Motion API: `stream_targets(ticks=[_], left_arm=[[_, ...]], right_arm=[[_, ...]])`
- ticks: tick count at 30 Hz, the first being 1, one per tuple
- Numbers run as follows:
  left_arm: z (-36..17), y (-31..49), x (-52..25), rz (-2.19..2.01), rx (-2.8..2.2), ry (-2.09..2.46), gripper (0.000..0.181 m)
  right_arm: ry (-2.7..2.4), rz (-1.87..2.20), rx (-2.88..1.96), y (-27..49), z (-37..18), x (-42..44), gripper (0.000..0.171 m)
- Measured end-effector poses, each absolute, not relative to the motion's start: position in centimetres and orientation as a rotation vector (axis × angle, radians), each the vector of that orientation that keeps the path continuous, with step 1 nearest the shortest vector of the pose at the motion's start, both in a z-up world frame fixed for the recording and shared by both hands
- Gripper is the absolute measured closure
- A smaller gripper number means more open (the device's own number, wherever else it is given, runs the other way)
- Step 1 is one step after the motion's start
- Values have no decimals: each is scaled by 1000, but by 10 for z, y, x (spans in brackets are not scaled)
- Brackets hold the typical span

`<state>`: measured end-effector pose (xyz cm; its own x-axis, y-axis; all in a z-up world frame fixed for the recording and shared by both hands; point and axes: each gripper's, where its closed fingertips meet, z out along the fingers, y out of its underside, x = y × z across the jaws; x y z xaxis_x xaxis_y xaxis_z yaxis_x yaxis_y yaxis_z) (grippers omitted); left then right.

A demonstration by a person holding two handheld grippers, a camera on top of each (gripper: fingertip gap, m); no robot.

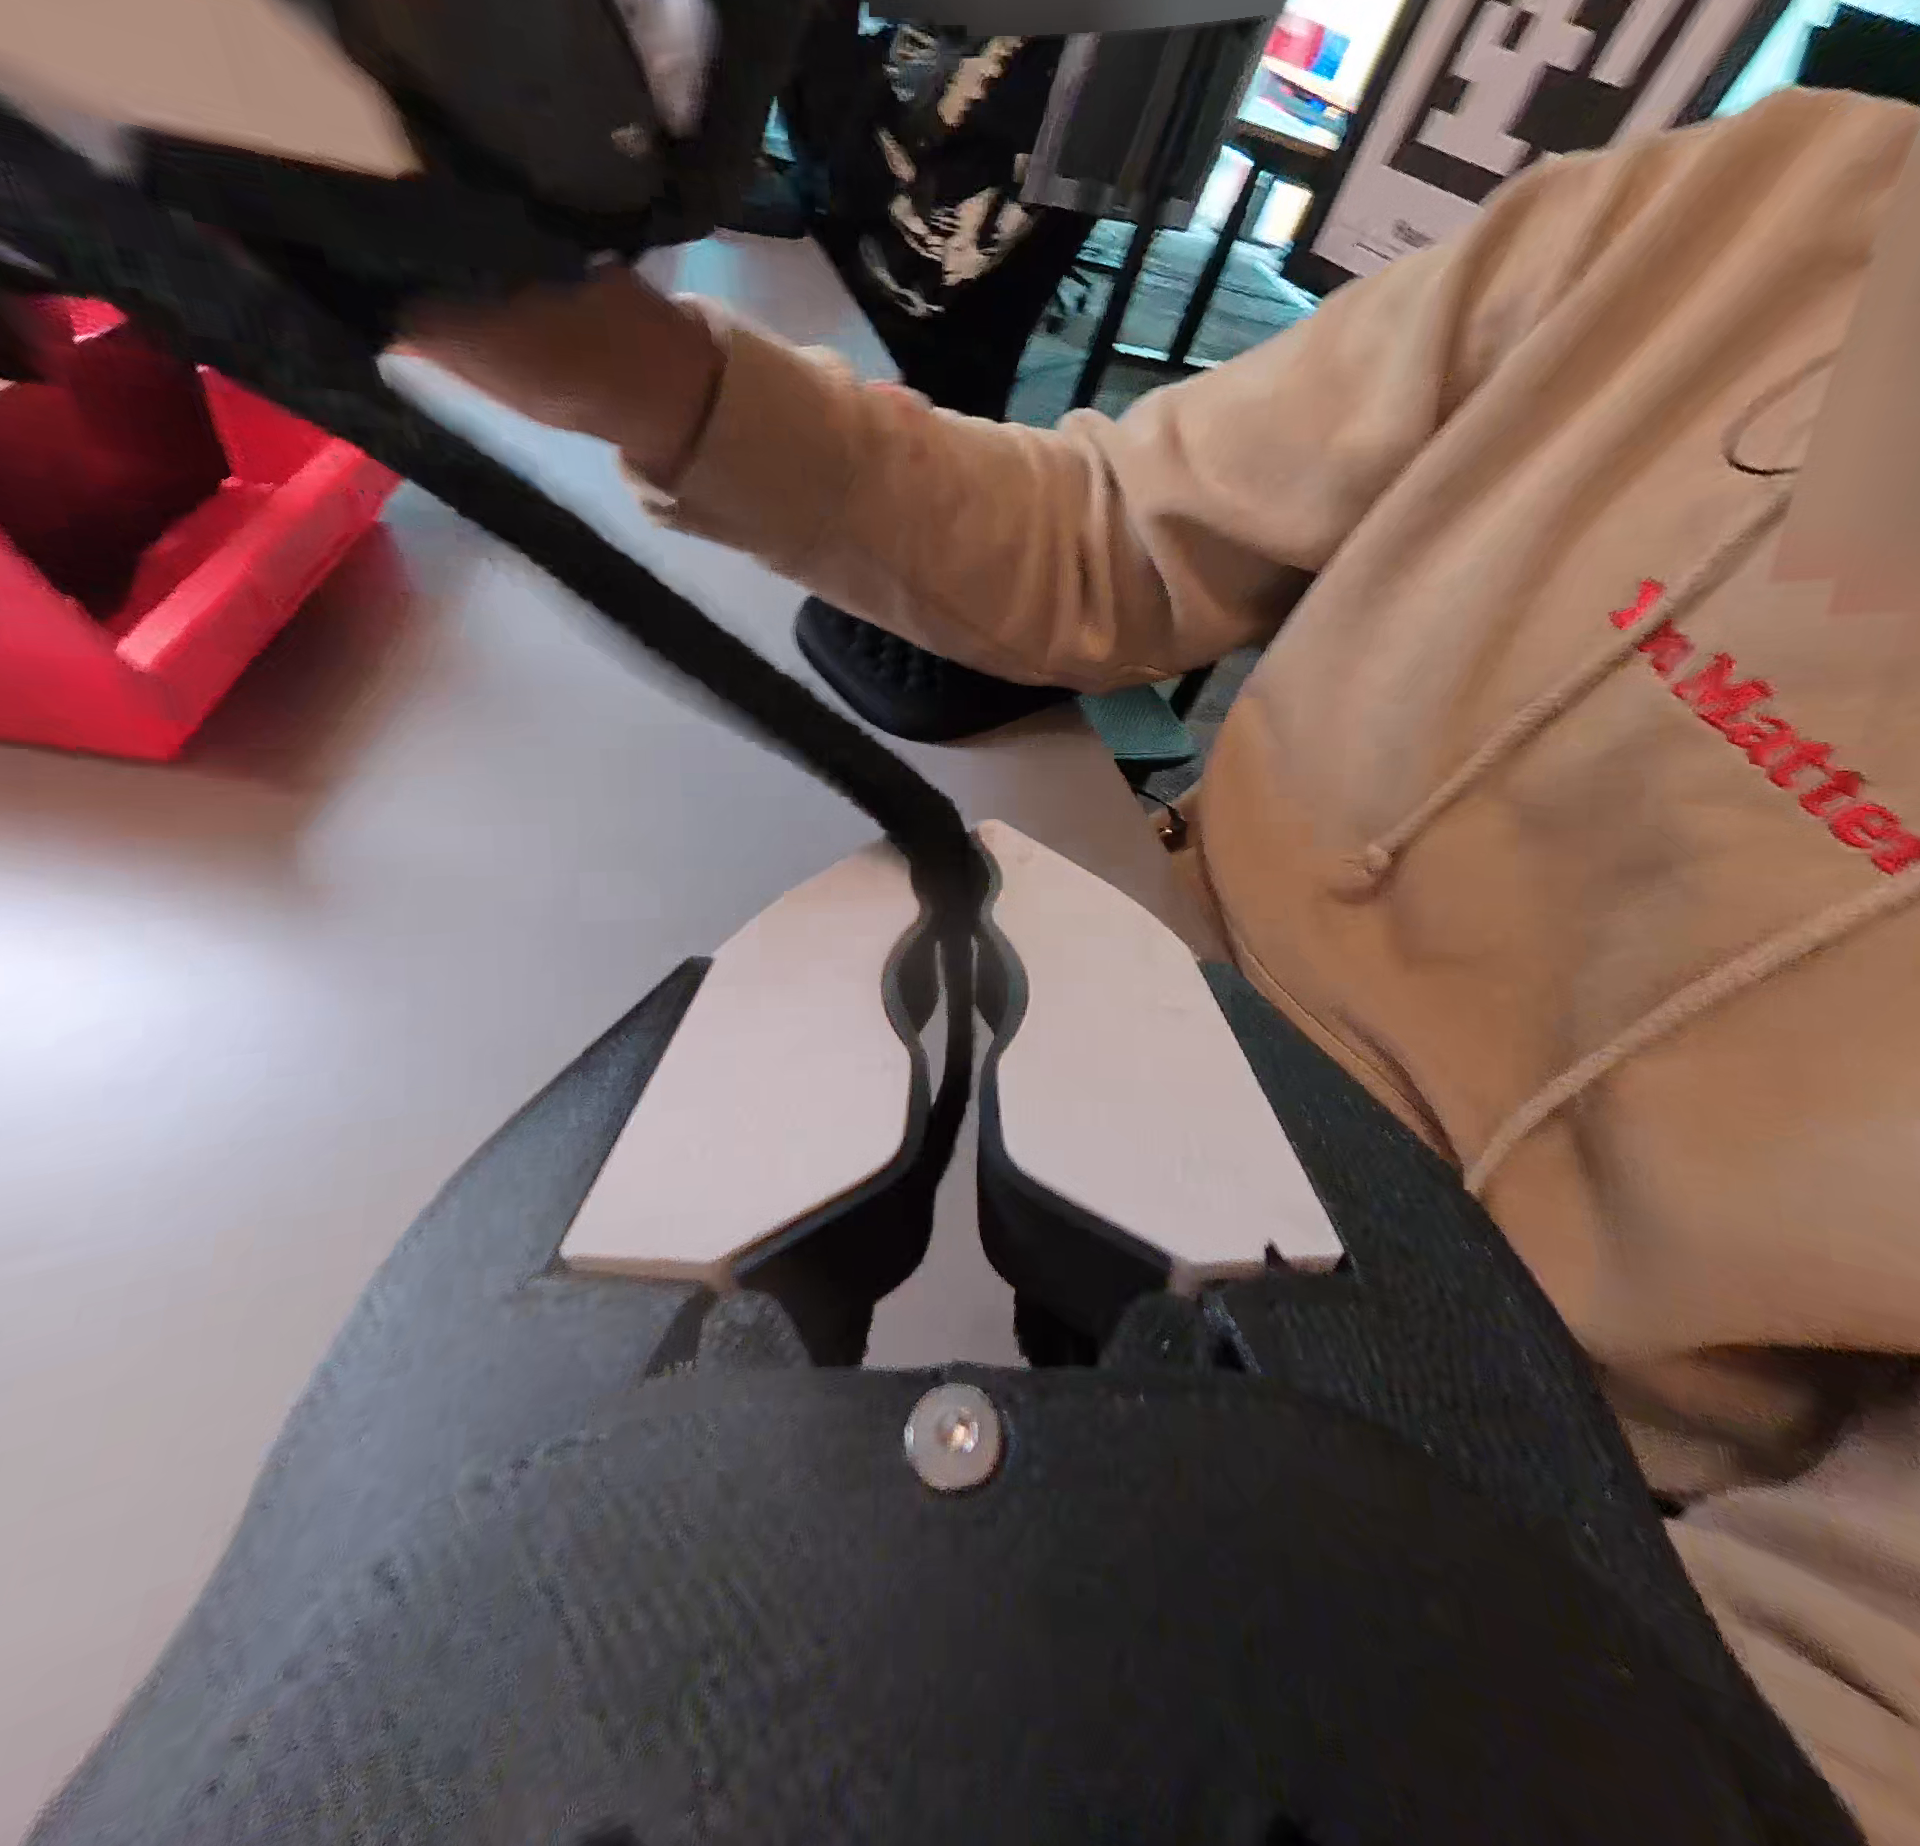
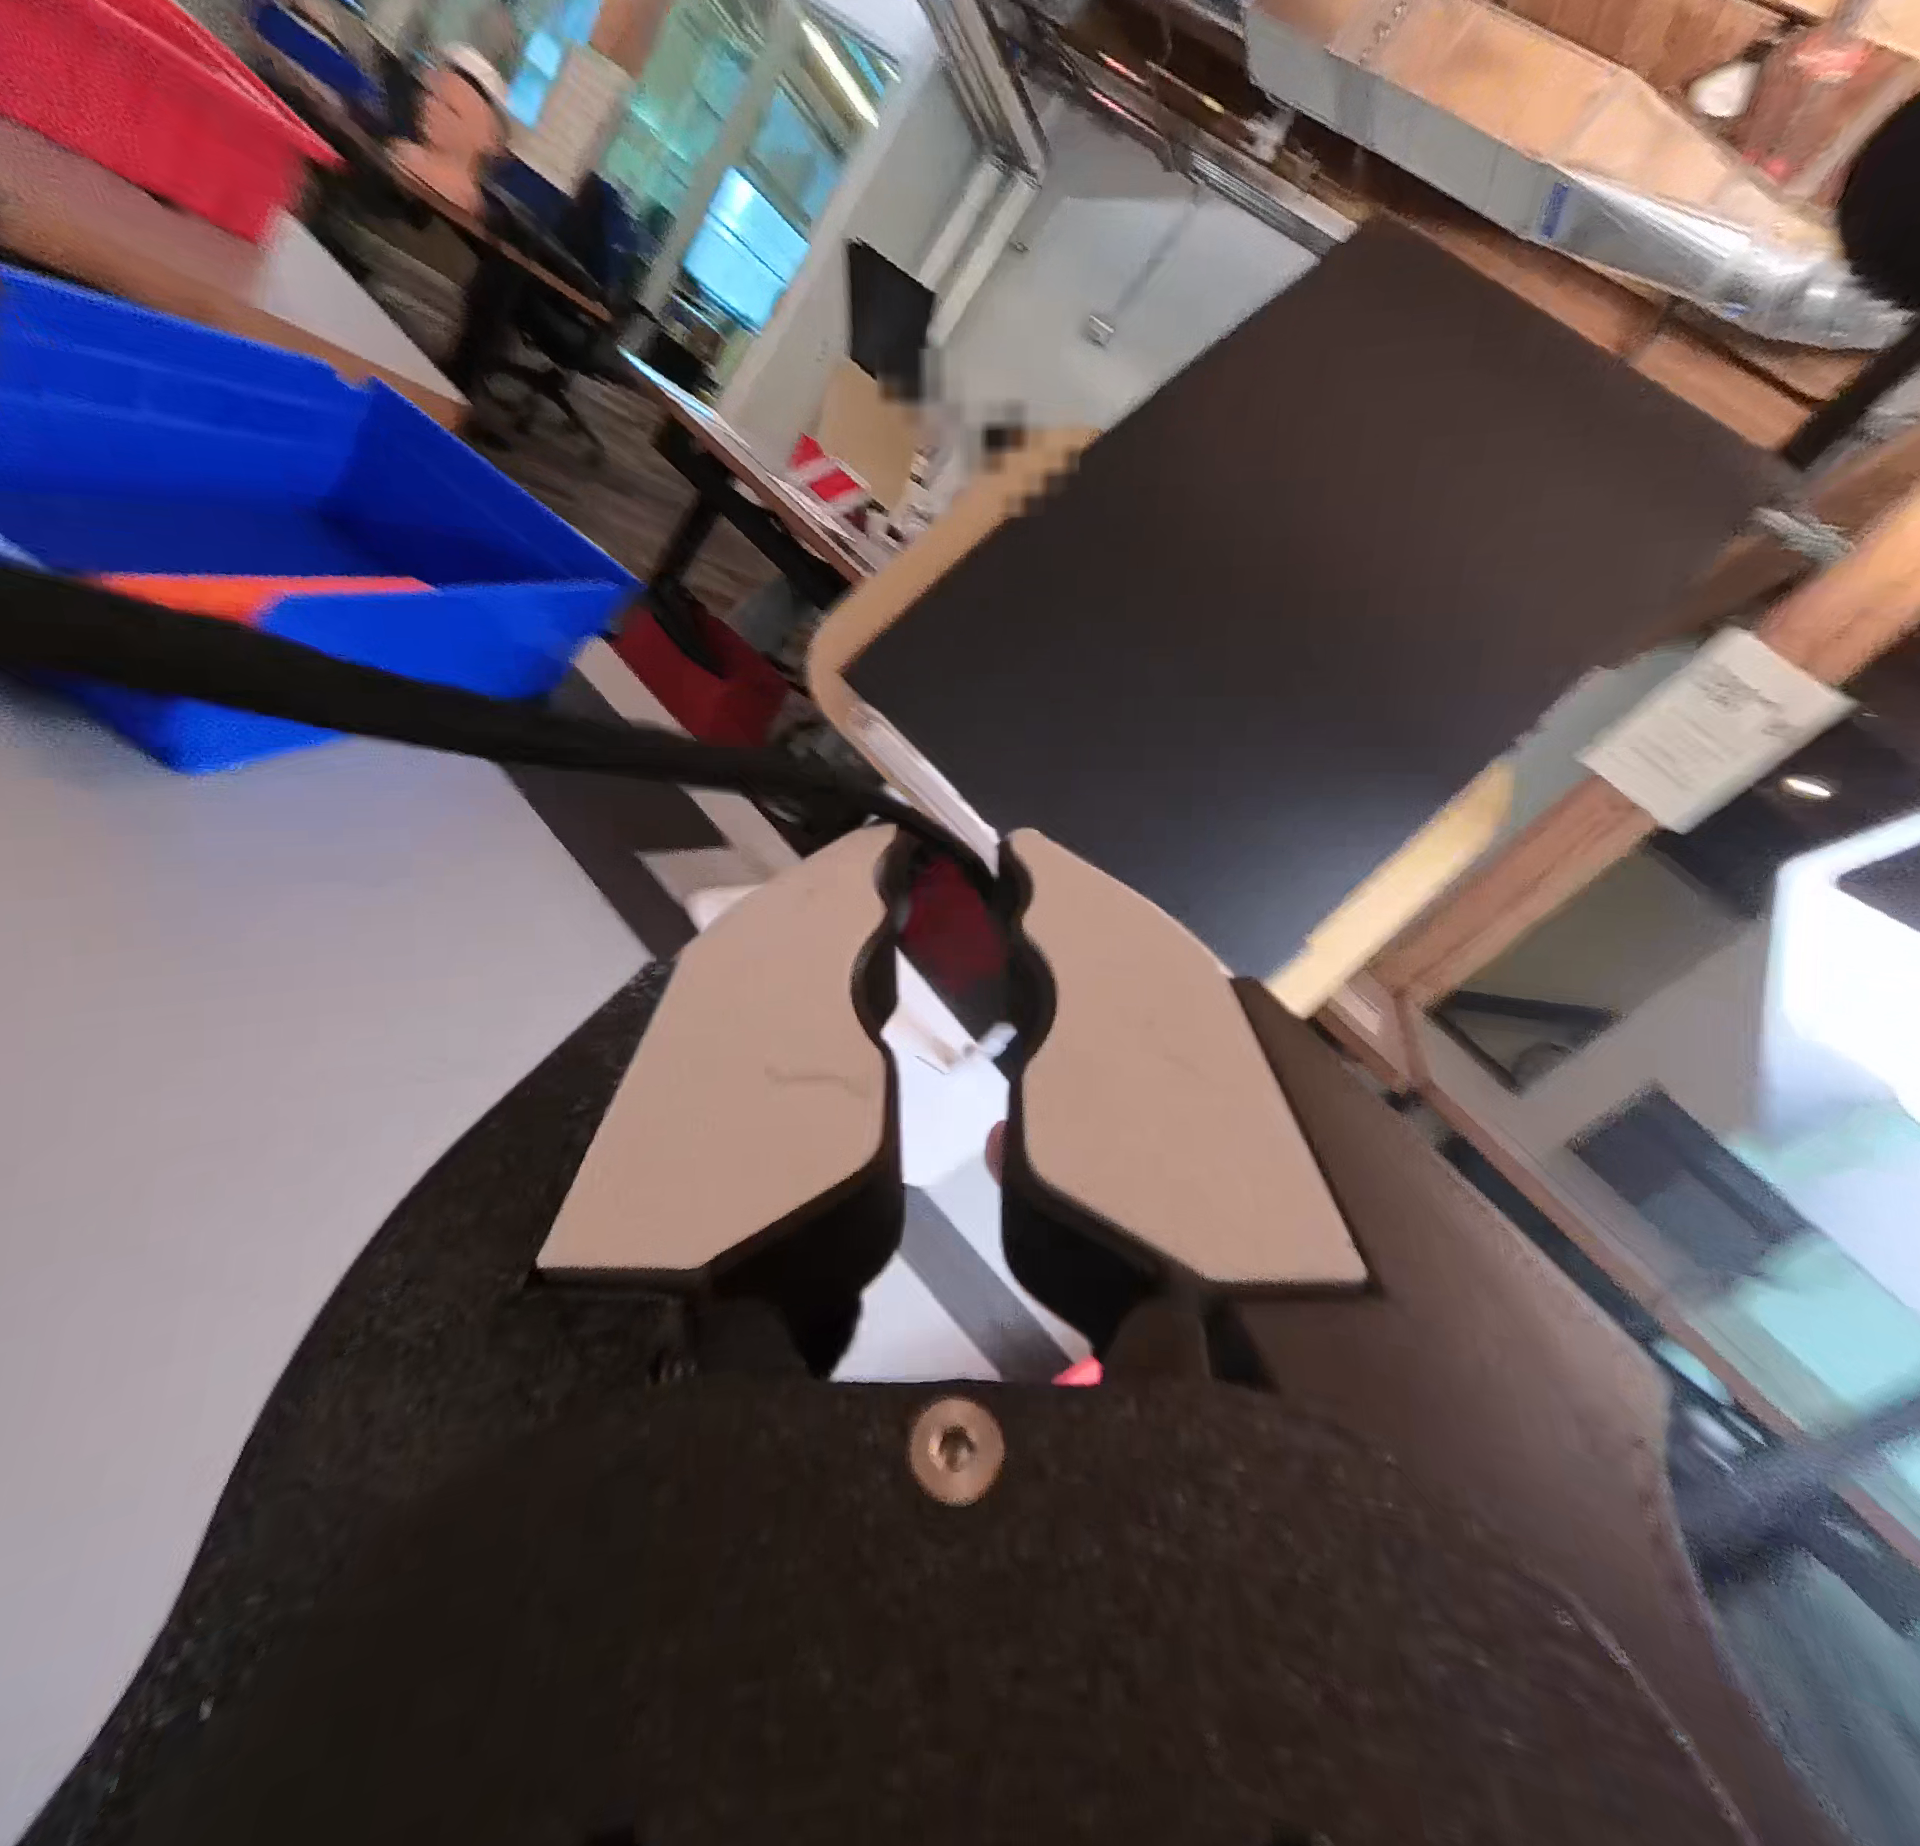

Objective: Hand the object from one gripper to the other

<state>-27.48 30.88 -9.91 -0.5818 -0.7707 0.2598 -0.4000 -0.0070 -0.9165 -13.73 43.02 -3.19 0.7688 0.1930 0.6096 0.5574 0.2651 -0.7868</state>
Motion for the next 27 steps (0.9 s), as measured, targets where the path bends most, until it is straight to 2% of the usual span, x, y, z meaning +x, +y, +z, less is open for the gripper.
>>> stream_targets(ticks=[2,5,10,14,18,22,27], left_arm=[[-94,298,-282,-1623,-1142,2002,180],[-94,292,-287,-1584,-1137,2062,180],[-112,305,-283,-1543,-1247,2065,180],[-148,327,-282,-1385,-1472,2092,180],[-197,350,-290,-1124,-1767,2164,180],[-204,364,-282,-1111,-1876,2062,179],[-211,375,-281,-1052,-1941,2019,179]], right_arm=[[-668,-462,-1305,438,-38,-116,167],[-661,-522,-1349,445,-52,-93,167],[-499,26,-1437,441,-51,-100,171],[-469,313,-1507,443,-64,-111,170],[-585,337,-1566,444,-79,-126,169],[-780,332,-1681,433,-96,-146,166],[-1134,264,-2065,399,-173,-139,151]])
